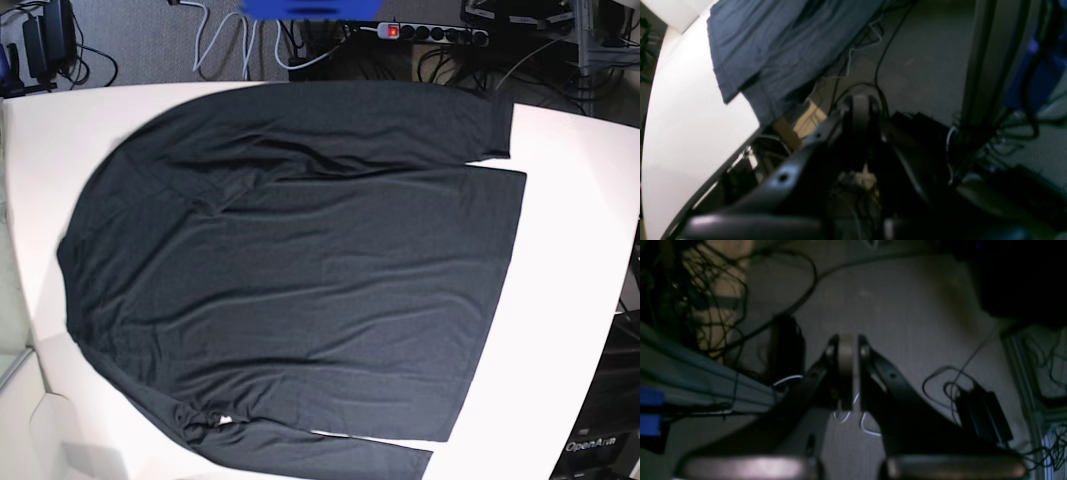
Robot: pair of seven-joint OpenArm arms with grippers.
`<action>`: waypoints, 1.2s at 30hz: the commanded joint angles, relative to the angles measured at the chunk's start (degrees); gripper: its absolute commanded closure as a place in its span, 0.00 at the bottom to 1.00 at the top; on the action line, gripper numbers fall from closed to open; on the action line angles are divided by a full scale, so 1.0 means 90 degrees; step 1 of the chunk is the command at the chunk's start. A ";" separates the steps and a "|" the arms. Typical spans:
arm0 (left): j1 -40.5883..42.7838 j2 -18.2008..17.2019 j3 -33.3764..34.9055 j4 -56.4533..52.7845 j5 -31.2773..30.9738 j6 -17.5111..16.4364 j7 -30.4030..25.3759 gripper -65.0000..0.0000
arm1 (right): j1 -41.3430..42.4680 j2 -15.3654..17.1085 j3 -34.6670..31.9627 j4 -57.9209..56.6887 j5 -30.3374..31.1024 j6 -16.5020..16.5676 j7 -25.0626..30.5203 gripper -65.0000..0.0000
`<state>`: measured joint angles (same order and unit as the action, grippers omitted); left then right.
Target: Fold the T-shirt properly
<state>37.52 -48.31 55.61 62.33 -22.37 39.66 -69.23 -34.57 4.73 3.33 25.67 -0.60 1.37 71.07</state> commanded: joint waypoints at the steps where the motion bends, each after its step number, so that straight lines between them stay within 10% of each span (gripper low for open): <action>1: 0.0076 -0.0136 0.0018 0.0044 -0.0098 0.0038 -0.0156 1.00 | -0.0169 0.0055 0.0015 -0.0005 0.0052 -0.0098 0.0275 1.00; 15: -0.0852 -0.0107 0.1767 0.0084 -0.1192 0.0038 -0.0654 1.00 | -0.0941 0.0153 0.0035 0.2066 0.0052 -0.0098 0.0099 1.00; 36: -0.1741 -0.0439 0.2421 0.0738 -0.2481 0.0038 -0.0664 1.00 | -0.1986 0.0114 -0.0004 0.6735 0.0062 -0.0069 -0.3232 1.00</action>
<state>21.63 -51.05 77.17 68.62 -45.54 39.68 -73.52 -51.35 5.54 3.14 85.56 -0.19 1.19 40.25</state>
